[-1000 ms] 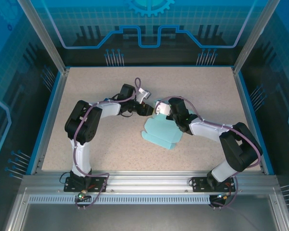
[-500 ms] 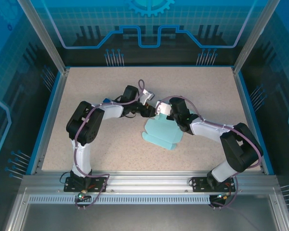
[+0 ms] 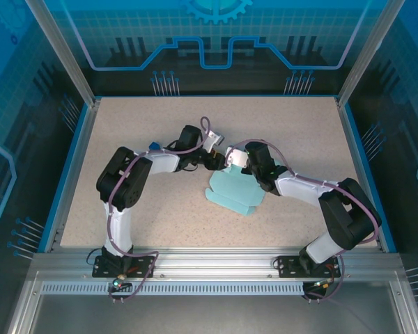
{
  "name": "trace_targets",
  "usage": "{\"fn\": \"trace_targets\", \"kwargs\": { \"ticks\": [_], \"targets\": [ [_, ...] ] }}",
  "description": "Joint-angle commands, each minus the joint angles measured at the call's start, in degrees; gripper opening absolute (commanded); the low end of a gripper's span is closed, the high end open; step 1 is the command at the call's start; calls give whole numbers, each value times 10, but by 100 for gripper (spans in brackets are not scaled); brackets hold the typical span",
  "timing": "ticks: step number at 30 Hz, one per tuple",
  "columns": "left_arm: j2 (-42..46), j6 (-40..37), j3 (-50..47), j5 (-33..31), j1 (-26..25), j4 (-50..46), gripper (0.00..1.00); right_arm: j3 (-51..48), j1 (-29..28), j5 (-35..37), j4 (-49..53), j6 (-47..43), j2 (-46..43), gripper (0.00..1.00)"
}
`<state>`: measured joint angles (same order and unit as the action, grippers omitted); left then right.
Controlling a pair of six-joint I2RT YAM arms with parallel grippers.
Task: Fold the paper box
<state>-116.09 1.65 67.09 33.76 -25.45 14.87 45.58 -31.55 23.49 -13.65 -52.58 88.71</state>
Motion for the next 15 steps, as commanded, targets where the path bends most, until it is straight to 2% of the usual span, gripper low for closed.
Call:
{"fn": "trace_targets", "kwargs": {
  "ticks": [1,15],
  "targets": [
    [19,-12,-17,-24,-2,1,54,-17,-13,-4,-1,-18,-13,0],
    [37,-12,-73,-34,-4,73,52,-43,-70,69,-36,-42,-22,0]
  ]
}}
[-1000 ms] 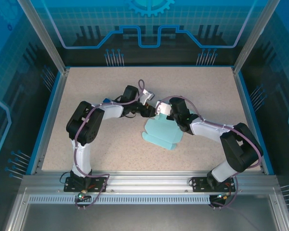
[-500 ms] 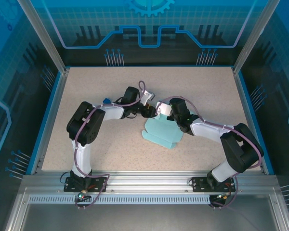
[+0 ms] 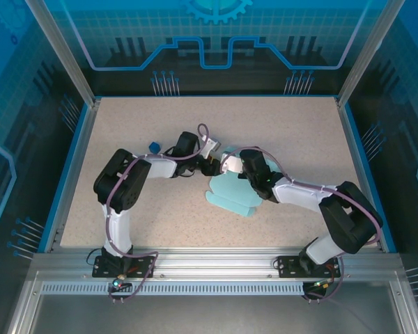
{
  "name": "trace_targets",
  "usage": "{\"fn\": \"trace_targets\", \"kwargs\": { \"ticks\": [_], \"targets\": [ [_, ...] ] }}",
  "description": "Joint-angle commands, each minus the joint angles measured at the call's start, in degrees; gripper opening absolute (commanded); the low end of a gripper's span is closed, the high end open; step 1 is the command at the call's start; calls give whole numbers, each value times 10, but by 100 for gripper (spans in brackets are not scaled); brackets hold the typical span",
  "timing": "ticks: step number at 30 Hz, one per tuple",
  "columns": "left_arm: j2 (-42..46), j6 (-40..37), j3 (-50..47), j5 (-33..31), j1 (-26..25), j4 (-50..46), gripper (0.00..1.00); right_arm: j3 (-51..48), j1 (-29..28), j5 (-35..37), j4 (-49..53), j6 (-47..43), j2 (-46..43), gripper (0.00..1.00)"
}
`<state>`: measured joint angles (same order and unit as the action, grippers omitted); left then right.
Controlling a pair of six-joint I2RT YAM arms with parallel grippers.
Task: Fold the paper box
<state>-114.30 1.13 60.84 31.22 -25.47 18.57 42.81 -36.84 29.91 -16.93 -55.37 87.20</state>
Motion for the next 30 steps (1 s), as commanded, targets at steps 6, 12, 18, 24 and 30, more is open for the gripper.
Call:
{"fn": "trace_targets", "kwargs": {
  "ticks": [6,12,18,24,30],
  "targets": [
    [16,3,-14,-8,-3,61,51,-26,-25,7,-8,0,-10,0],
    [16,12,-21,-21,-9,81,52,-26,-24,-3,4,9,-12,0],
    [22,16,-39,-6,-9,114,54,-19,-17,-13,31,18,-18,0],
    [27,26,-55,17,-10,153,48,-12,-6,-24,48,27,-21,0],
    [32,35,-63,42,-10,180,43,-4,-2,-29,57,31,-16,0]
  ]
}}
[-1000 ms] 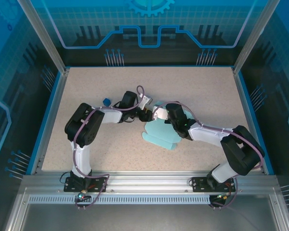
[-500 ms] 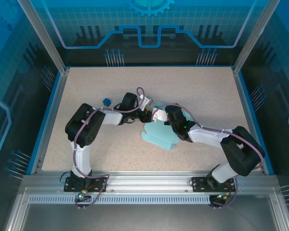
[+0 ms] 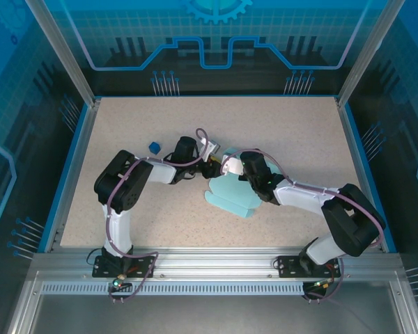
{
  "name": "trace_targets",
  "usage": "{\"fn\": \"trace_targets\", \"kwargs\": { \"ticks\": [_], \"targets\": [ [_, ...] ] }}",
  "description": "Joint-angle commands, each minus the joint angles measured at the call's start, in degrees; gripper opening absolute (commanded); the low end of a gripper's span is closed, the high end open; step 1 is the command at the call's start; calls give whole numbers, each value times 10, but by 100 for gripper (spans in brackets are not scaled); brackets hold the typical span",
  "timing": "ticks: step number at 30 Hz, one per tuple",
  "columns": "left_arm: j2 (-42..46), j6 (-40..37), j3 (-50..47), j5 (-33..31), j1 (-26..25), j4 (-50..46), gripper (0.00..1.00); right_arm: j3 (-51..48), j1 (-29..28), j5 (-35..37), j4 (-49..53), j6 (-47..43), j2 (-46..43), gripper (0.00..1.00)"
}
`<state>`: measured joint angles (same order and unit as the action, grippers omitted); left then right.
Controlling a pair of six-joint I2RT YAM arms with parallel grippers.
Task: Fold the paper box
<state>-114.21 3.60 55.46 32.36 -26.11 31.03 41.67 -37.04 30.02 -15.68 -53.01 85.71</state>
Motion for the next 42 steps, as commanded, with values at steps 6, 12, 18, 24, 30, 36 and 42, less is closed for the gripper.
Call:
{"fn": "trace_targets", "kwargs": {
  "ticks": [6,12,18,24,30,36,42],
  "targets": [
    [34,13,-8,44,-3,47,43,10,3,-32,48,11,-3,0],
    [31,12,-3,37,-4,44,41,15,4,-35,54,19,-2,0],
    [27,-1,-3,6,-16,45,35,19,5,-38,60,26,-3,0],
    [19,11,4,-41,-27,45,36,20,5,-41,64,35,-3,0],
    [14,20,6,-84,-39,51,43,17,1,-45,65,37,-4,0],
    [10,34,16,-120,-43,41,46,17,-1,-45,65,37,-3,0],
    [6,48,35,-143,-43,15,49,16,-1,-52,67,36,-5,0]
  ]
}}
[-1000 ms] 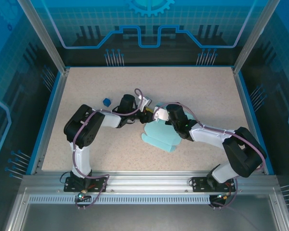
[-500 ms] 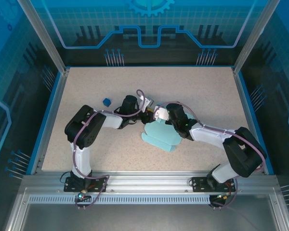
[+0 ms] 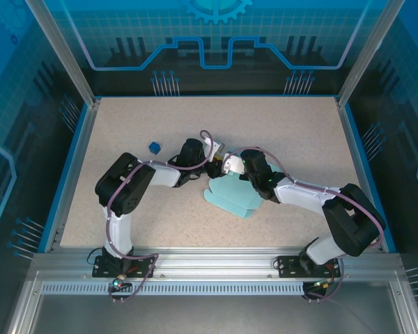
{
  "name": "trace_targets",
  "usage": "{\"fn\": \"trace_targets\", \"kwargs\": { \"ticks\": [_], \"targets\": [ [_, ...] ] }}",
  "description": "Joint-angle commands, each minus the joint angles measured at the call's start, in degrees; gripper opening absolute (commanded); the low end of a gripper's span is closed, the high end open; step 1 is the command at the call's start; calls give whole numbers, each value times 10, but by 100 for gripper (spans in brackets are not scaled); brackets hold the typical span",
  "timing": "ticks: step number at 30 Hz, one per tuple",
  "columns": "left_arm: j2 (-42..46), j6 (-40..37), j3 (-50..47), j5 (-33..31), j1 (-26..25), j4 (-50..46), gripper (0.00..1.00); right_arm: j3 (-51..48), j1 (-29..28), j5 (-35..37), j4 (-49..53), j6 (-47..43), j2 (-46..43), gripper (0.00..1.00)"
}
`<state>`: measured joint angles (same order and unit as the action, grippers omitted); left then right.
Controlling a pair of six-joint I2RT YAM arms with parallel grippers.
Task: Fold the paper box
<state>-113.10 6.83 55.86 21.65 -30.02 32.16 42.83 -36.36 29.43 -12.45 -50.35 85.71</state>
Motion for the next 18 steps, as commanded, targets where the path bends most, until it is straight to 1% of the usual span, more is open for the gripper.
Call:
{"fn": "trace_targets", "kwargs": {
  "ticks": [1,8,11,18],
  "targets": [
    [-5,16,33,-38,-4,1,50,5,-8,-46,35,9,-5,0],
    [-15,16,62,-43,-4,-42,54,5,-8,-52,39,8,-11,0],
    [-16,12,65,-51,-4,-52,50,6,-7,-48,40,5,-11,0],
    [5,-24,23,-78,-7,-62,46,9,-1,-43,41,4,-19,0]
  ]
}}
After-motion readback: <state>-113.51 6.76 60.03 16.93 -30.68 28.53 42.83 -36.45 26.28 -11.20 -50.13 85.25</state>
